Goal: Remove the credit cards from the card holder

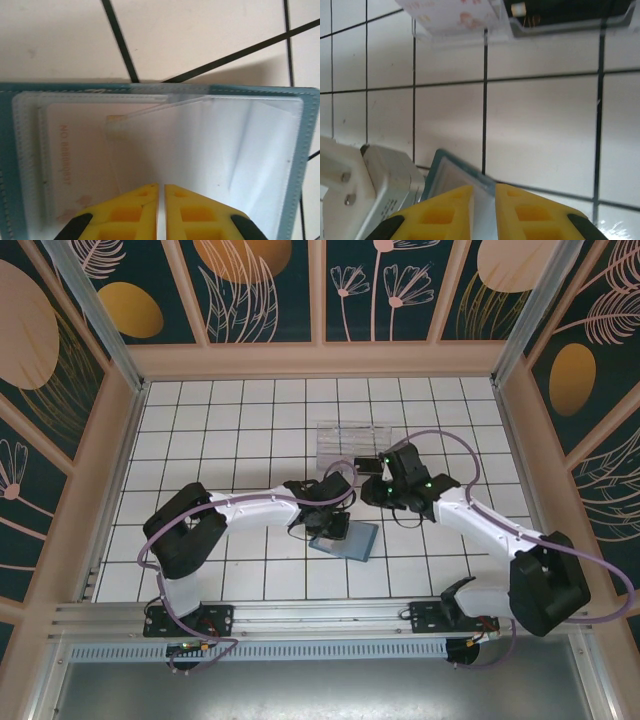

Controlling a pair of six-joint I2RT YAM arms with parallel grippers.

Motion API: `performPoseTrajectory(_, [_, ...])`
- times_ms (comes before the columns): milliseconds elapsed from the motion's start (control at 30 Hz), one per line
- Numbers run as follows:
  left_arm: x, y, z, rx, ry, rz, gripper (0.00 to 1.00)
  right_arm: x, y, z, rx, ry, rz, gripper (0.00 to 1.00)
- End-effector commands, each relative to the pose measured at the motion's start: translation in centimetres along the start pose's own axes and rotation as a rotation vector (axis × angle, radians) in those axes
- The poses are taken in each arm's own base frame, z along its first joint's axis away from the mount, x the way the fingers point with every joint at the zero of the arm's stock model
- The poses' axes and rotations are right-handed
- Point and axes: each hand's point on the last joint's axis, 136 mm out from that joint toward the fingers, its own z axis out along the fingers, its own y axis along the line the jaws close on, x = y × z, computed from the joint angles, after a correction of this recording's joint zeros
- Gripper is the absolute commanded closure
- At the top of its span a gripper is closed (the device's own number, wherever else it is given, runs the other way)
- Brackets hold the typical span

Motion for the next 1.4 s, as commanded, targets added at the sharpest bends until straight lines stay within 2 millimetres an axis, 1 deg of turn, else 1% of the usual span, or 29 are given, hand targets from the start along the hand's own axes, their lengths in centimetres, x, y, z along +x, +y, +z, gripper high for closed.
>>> performPoseTrajectory(0, [0.0,-1.2,0.2,0.063,0.007,-0.009,0.88,2.2,1.1,-0.3,-0.11,0.065,0.074,0.79])
performPoseTrajectory(167, [0.2,-1.0,0.5,0.06,0.015,-0.017,0.88,5.1,1.6,-0.1,-0.225,0.138,0.17,0.73])
performPoseTrajectory(367, [0.4,-0.8,0.7,0.058,0.017,-0.021,0.88,7.6,0.9,0.8,-0.282,0.197,0.252,0.7])
performPoseTrajectory(600, [0.5,-0.7,0.8,0.055,0.019,-0.021,0.88,9.0,-0.2,2.0,-0.256,0.24,0.264,0.7])
performPoseTrajectory(800, [0.5,-0.7,0.8,0.056,0.018,-0.022,0.89,10.3,-0.8,2.9,-0.248,0.295,0.26,0.7])
performPoseTrajectory(933, [0.5,-0.6,0.8,0.055,0.018,-0.025,0.89,10.7,-0.9,3.2,-0.241,0.308,0.252,0.7])
performPoseTrajectory(1100, [0.6,-0.6,0.9,0.055,0.021,-0.024,0.88,11.0,-0.4,3.4,-0.272,0.324,0.249,0.74])
performPoseTrajectory(1233, [0.6,-0.6,0.8,0.054,0.02,-0.024,0.88,10.9,-0.2,3.3,-0.276,0.321,0.245,0.82])
performPoseTrajectory(1367, [0.2,-0.3,0.4,0.037,-0.002,-0.028,0.89,10.9,-0.5,3.4,-0.258,0.318,0.246,0.9])
